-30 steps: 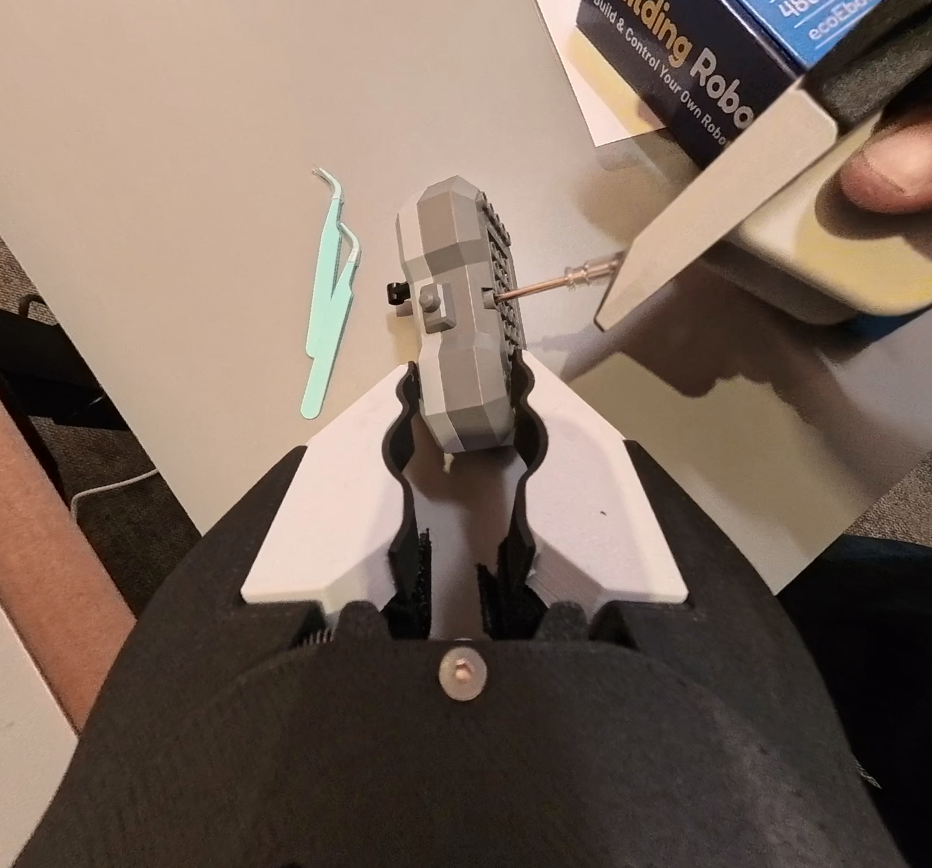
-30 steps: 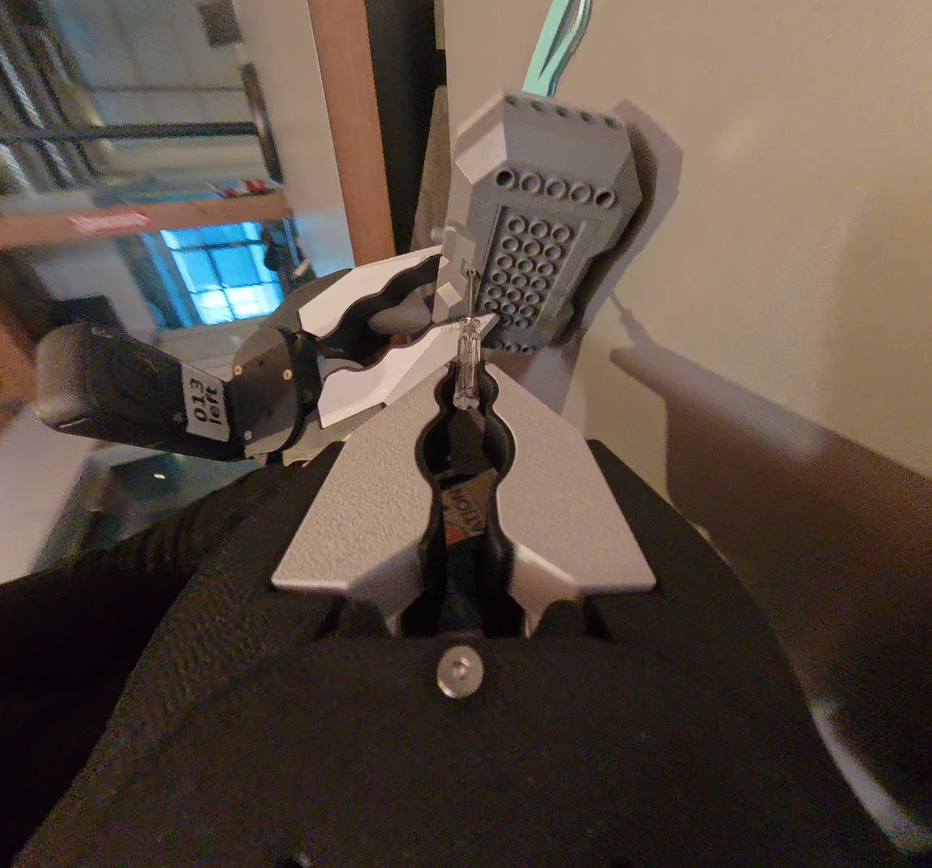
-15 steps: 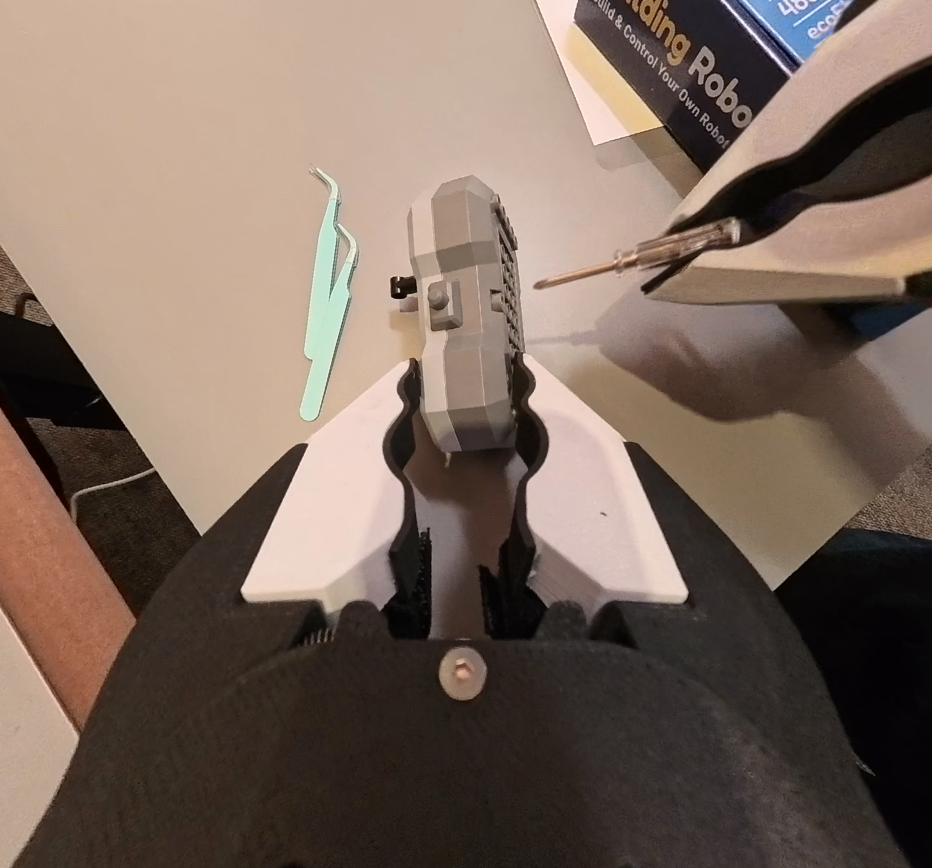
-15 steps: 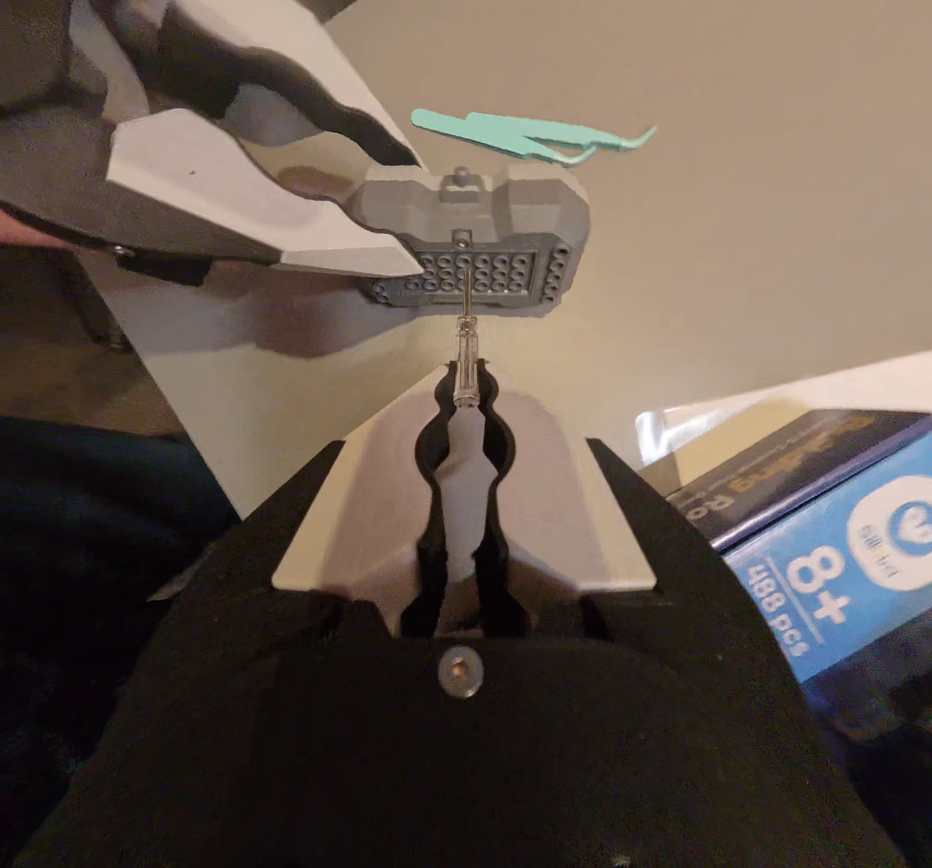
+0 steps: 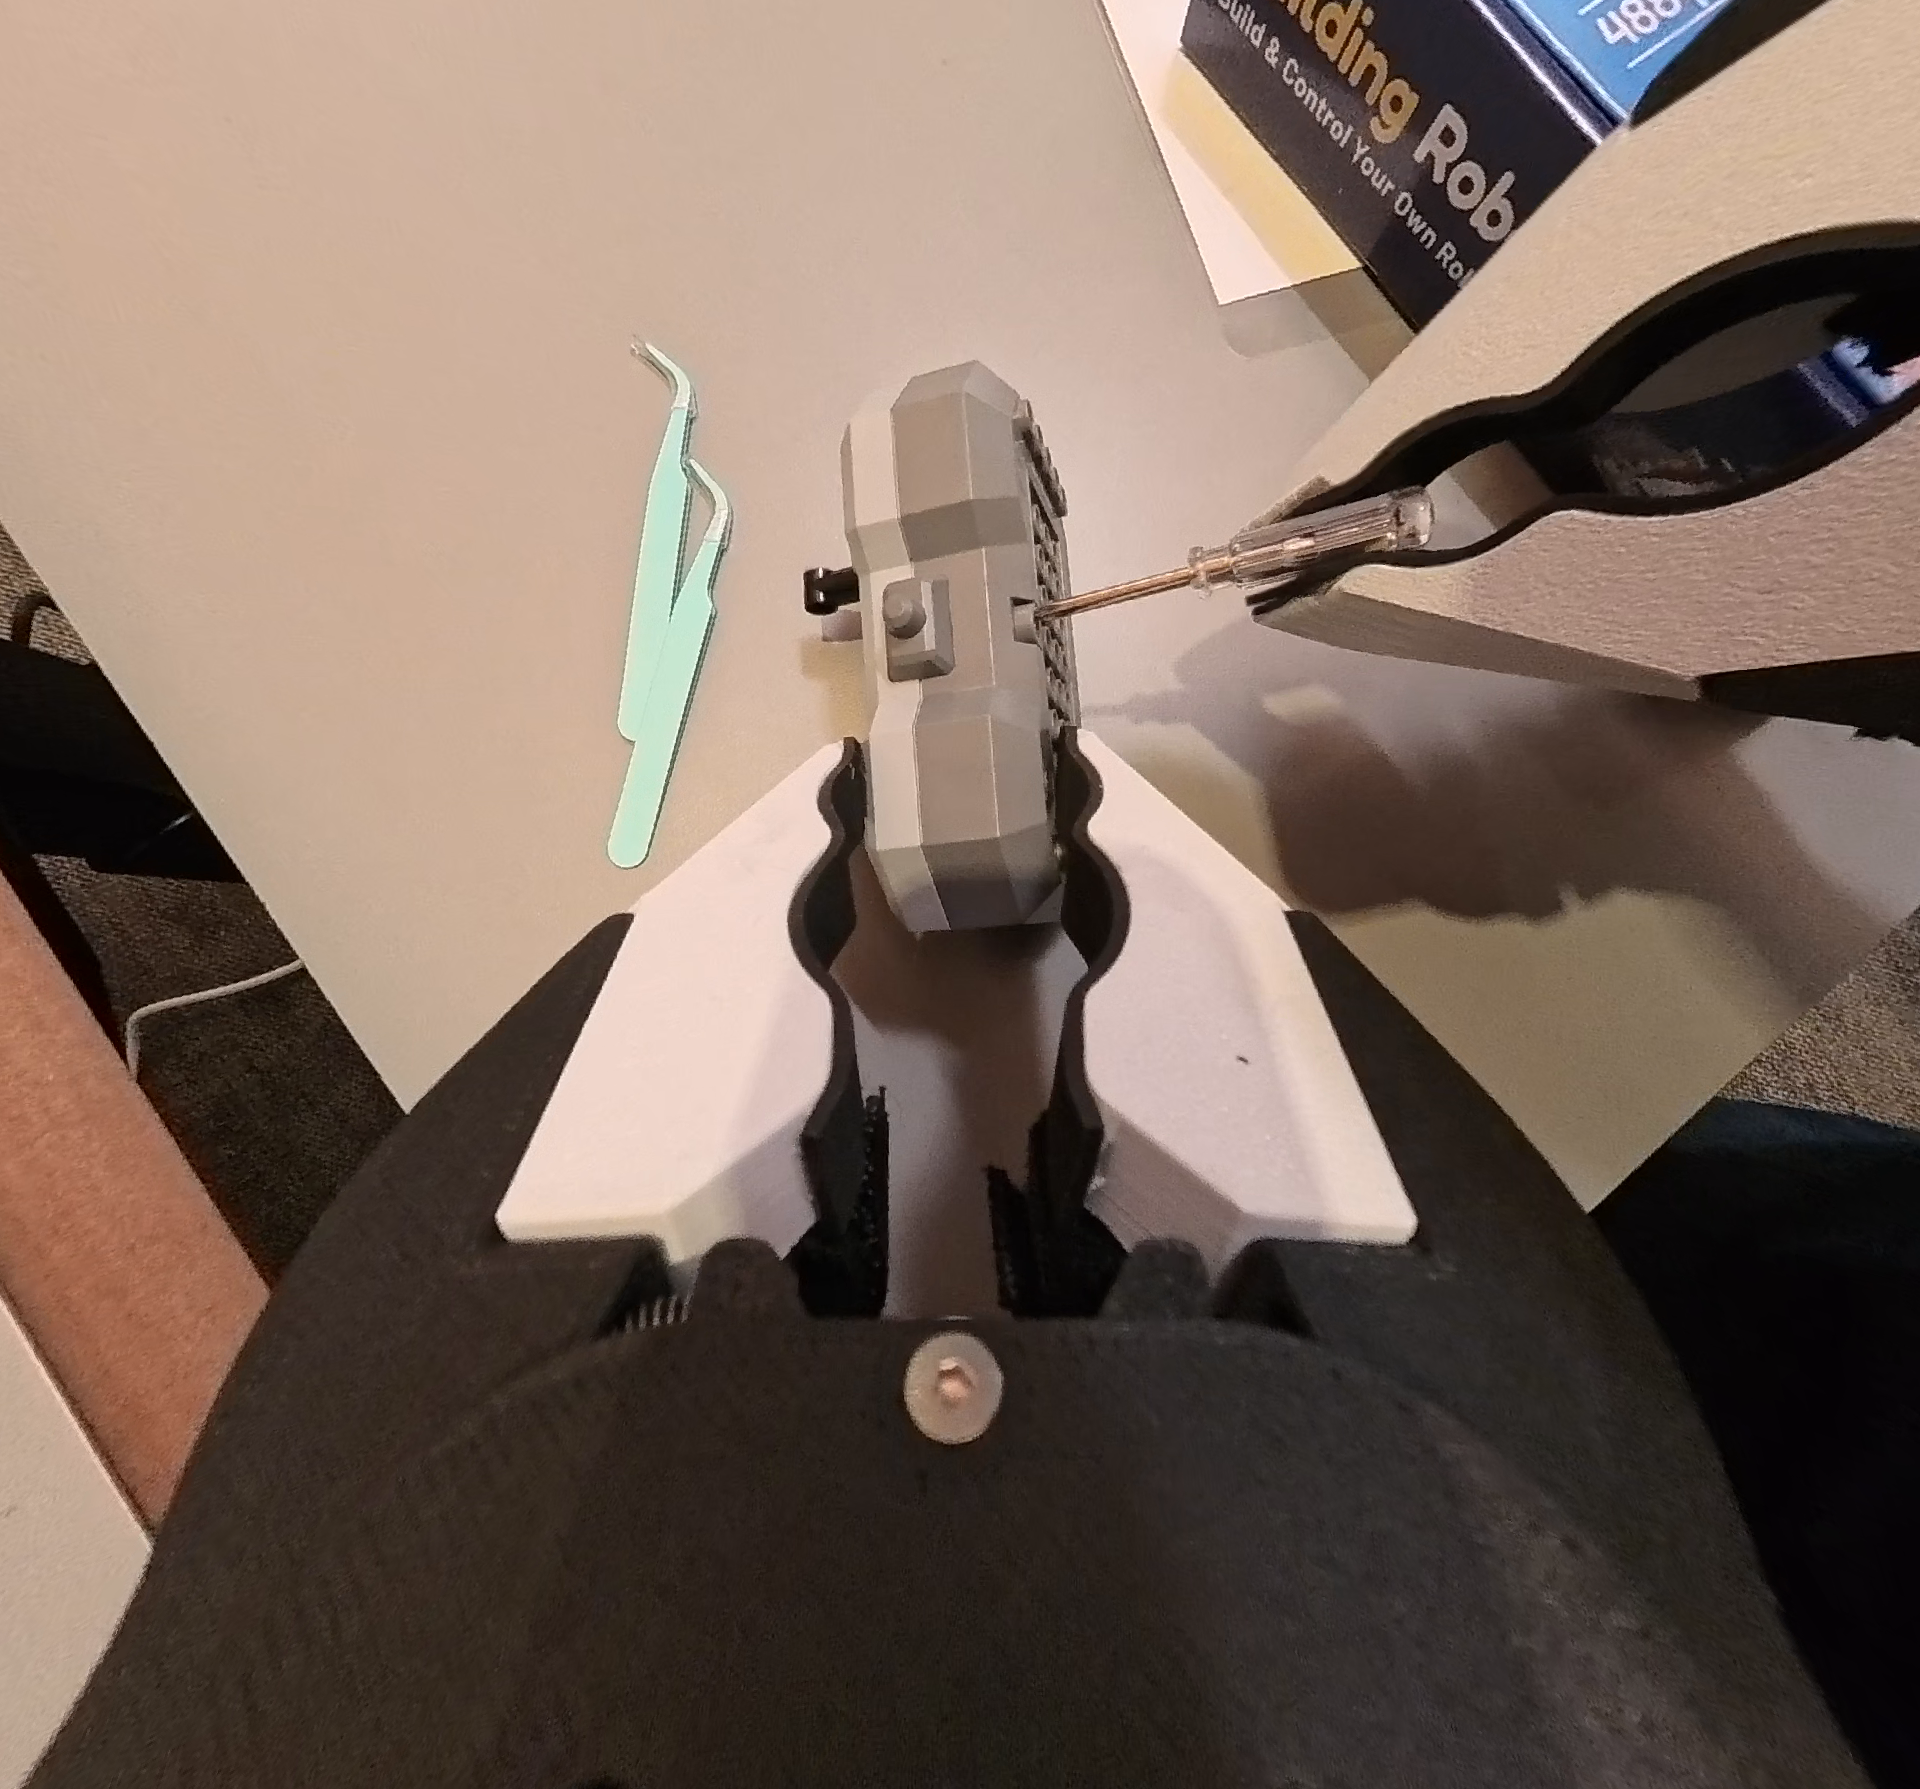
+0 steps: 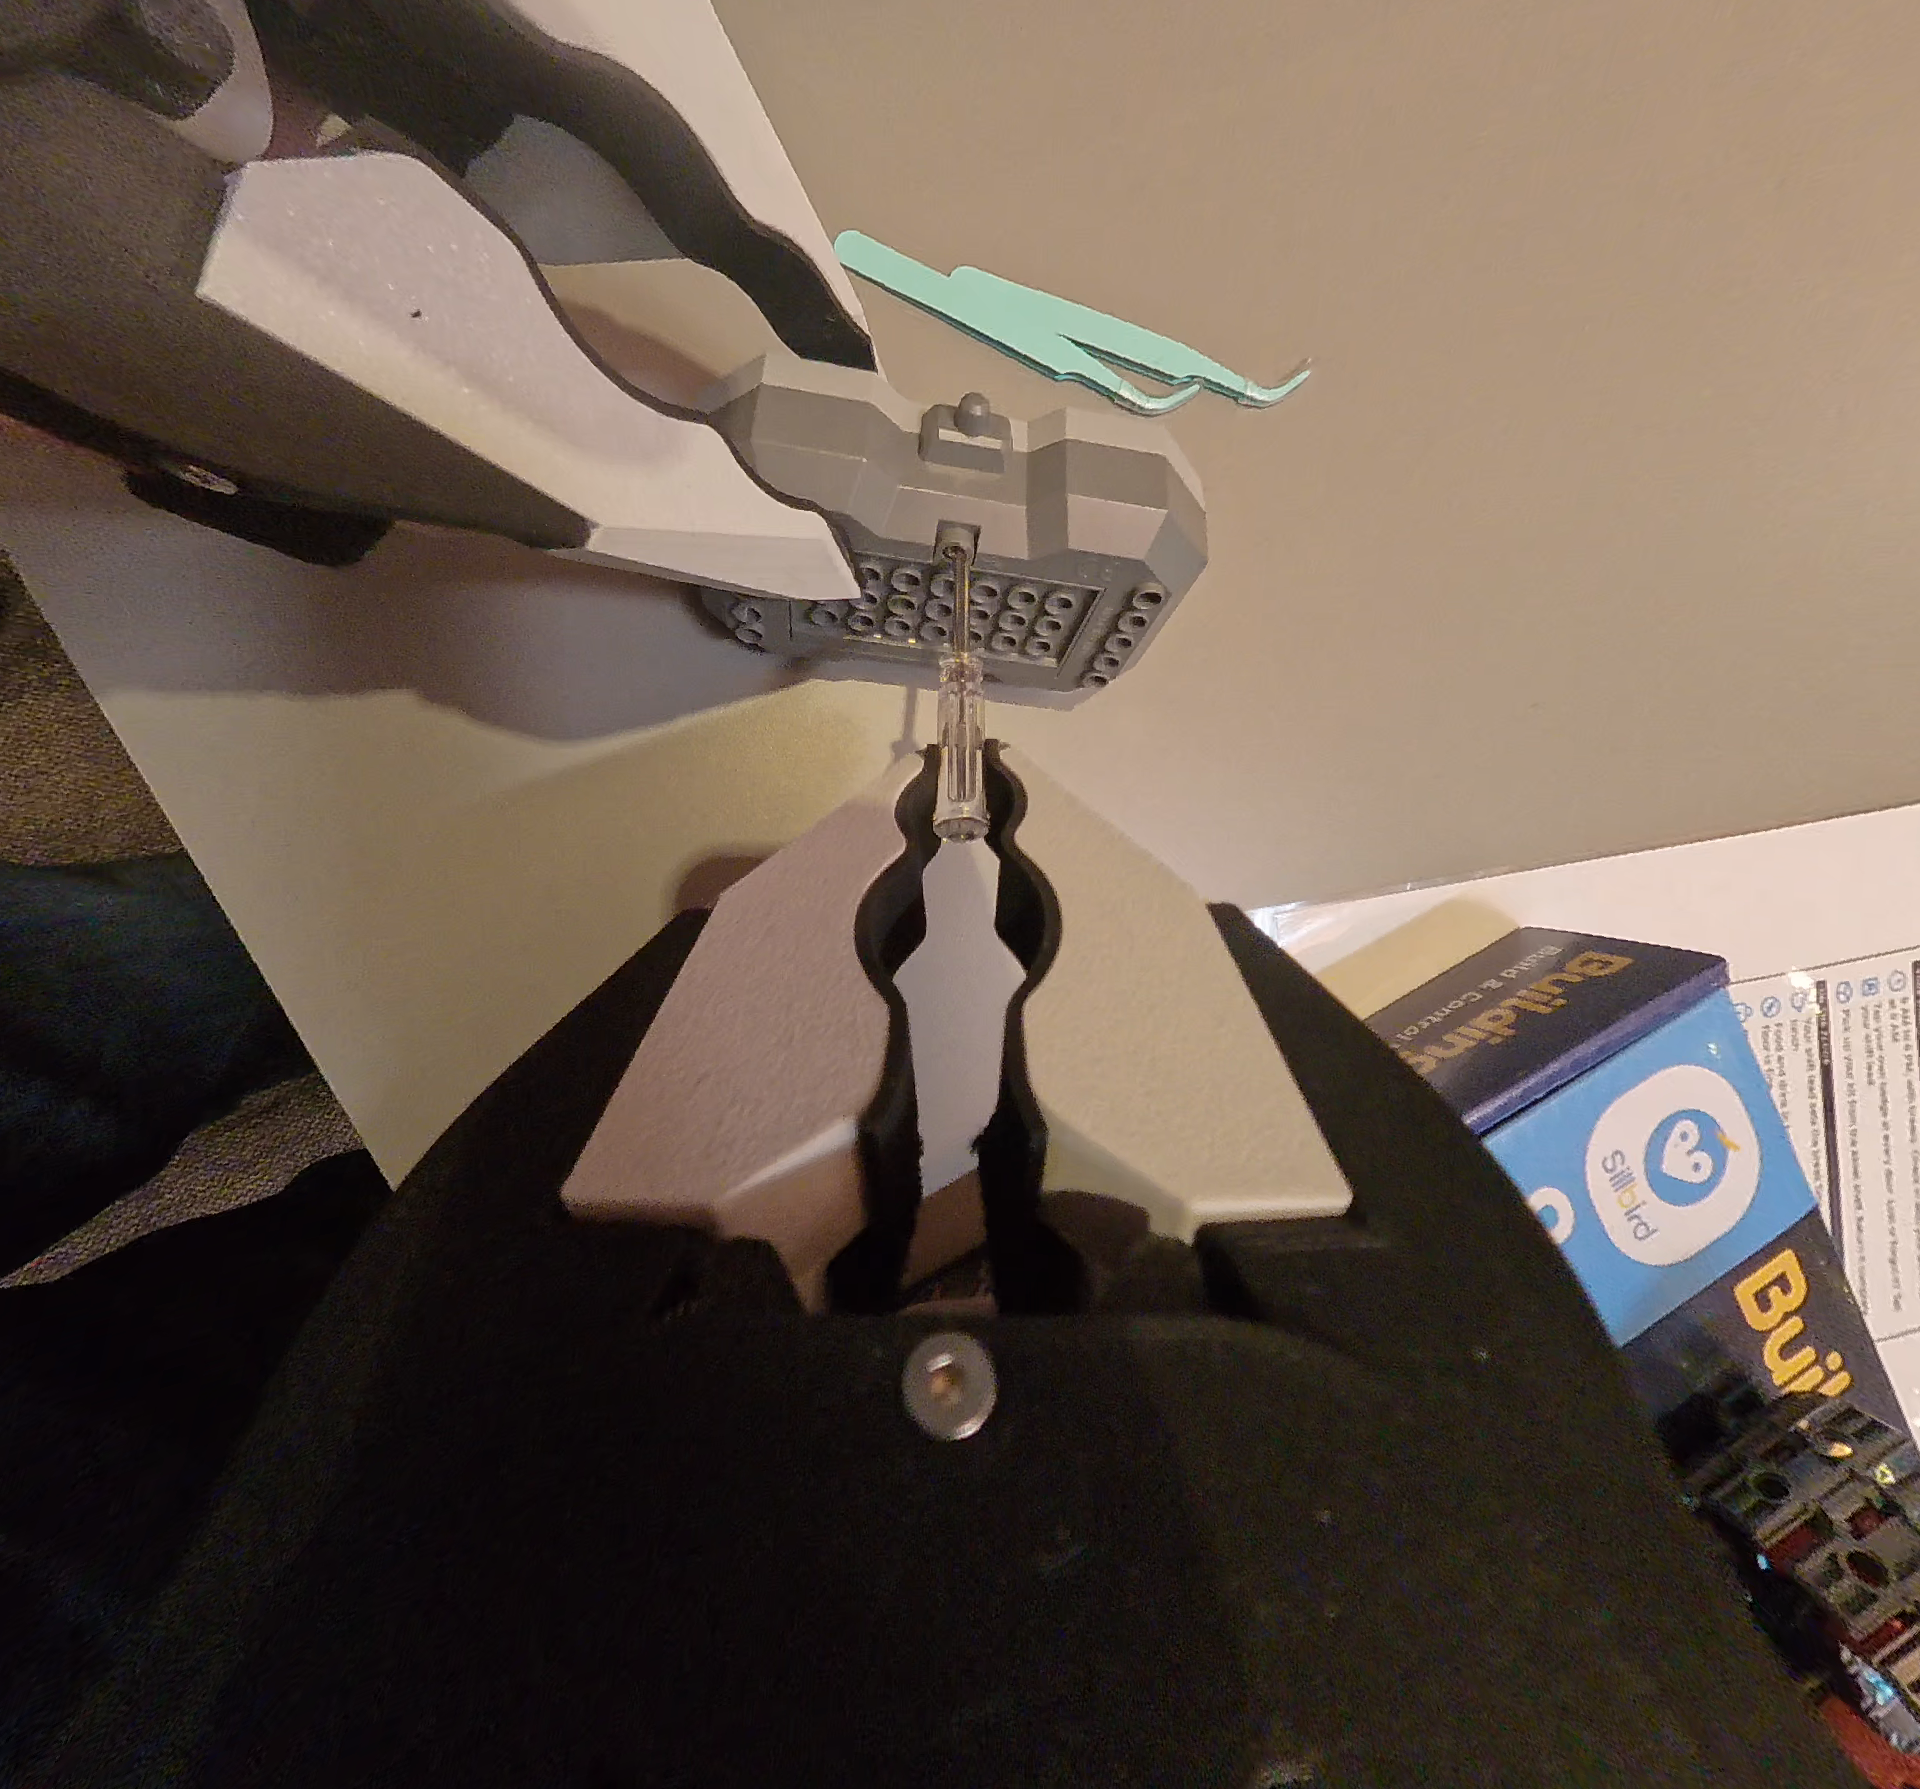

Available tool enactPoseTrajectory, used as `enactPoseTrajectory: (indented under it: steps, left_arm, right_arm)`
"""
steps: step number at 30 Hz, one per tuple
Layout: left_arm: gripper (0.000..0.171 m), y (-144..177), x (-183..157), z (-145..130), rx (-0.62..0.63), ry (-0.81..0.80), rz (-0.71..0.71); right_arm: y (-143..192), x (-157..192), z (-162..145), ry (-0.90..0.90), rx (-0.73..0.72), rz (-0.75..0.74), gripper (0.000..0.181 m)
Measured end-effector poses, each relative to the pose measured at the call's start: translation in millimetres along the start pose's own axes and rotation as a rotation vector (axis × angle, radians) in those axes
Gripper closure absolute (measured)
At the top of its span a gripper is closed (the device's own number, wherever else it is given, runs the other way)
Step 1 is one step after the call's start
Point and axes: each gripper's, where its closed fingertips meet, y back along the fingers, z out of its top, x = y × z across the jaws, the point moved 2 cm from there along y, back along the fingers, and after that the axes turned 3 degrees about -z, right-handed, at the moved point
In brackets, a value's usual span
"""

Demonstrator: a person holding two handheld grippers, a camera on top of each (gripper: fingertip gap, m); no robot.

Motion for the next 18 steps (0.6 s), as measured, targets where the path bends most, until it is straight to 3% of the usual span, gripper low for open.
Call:
enactPoseTrajectory:
  steps: [13,18]
  left_arm:
    - [0.138,-0.1,0.1,-0.2,-0.002,0.015,-0.007]
    - [0.138,0.1,0.9,-0.5,-0.001,0.012,-0.008]
  right_arm:
    - [-1.6,1.0,2.3,0.068,0.0,-0.027,0.178]
    - [-2.6,1.7,3.7,-0.178,0.007,0.161,0.178]
